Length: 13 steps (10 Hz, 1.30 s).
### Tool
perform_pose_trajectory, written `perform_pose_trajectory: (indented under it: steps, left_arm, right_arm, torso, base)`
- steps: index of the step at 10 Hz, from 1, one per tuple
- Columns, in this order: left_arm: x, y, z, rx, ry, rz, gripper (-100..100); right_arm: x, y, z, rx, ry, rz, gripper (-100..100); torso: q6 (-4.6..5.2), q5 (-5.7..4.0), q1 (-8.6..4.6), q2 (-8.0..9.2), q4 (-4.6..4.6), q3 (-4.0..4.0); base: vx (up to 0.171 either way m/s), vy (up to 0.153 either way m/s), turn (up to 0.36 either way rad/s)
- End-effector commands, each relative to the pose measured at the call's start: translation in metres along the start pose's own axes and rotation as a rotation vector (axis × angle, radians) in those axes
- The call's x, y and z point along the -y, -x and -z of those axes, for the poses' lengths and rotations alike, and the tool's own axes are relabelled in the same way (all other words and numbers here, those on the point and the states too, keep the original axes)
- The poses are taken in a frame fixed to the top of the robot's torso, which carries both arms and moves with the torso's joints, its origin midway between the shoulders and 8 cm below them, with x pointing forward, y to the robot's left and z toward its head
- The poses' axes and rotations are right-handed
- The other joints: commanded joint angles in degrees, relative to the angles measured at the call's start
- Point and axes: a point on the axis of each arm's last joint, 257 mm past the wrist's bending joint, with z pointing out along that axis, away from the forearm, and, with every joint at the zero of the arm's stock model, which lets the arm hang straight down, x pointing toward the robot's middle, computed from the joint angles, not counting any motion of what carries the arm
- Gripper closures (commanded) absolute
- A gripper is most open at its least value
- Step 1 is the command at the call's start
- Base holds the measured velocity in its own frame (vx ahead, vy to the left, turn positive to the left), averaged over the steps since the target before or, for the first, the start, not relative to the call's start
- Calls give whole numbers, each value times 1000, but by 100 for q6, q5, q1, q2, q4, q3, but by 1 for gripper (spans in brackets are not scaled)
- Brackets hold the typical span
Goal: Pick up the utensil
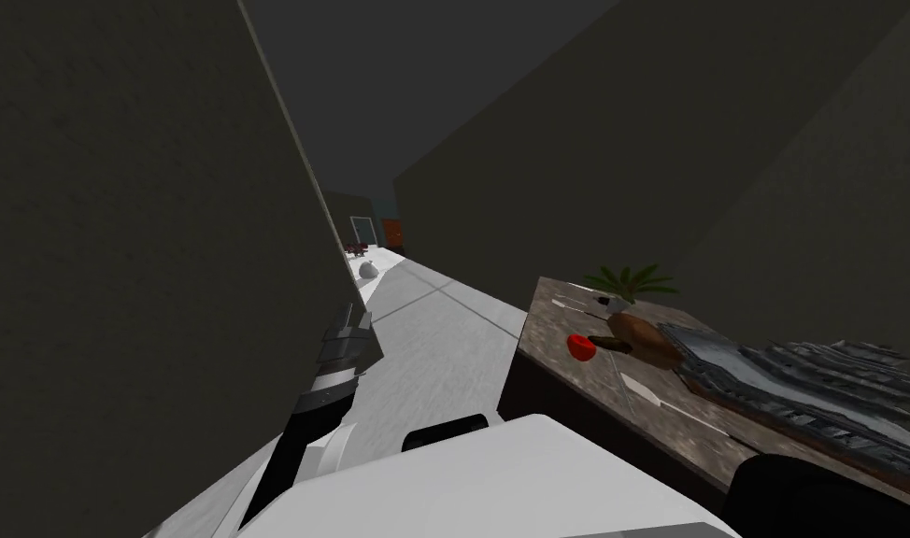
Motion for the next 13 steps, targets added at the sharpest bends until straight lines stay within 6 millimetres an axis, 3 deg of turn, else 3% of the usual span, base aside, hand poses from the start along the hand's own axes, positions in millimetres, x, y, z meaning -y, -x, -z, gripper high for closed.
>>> perform_pose_trajectory:
  steps: [1,3,6,7,8,10,11,12,13]
  left_arm:
    - [0,0,0,0,0,0,0]
    - [0,0,0,0,0,0,0]
    - [0,0,0,0,0,0,0]
    - [0,0,0,0,0,0,0]
    - [0,0,0,0,0,0,0]
    - [0,0,0,0,0,1,0]
    - [0,0,0,0,0,0,0]
    - [0,0,0,0,0,0,0]
    - [0,0,0,0,0,0,0]
  right_arm:
    - [17,-8,13,-41,-26,11,-100]
    - [29,-10,21,-59,-46,19,-100]
    - [32,-7,20,-57,-50,22,-100]
    - [32,-7,21,-57,-51,22,0]
    - [26,-11,13,-55,-51,-7,-100]
    - [16,-18,0,-53,-49,-54,-100]
    - [20,-15,3,-53,-50,-39,-100]
    - [19,-16,3,-53,-50,-42,100]
    - [19,-16,3,-53,-50,-42,100]
  torso:
    - [0,0,0,0,0,0]
    - [-1,-5,-15,-3,-1,-2]
    - [5,-4,-2,14,3,8]
    - [9,2,31,31,7,17]
    - [10,9,56,44,11,25]
    - [6,12,63,84,19,48]
    - [12,11,65,97,23,56]
    - [15,14,68,81,21,49]
    - [13,14,69,66,17,39]
  base:
    - [145,-177,197]
    - [117,-201,224]
    - [75,-146,95]
    - [8,-15,1]
    - [-44,-8,226]
    - [-123,-15,257]
    - [-52,-2,23]
    - [-9,-1,-7]
    - [0,0,0]
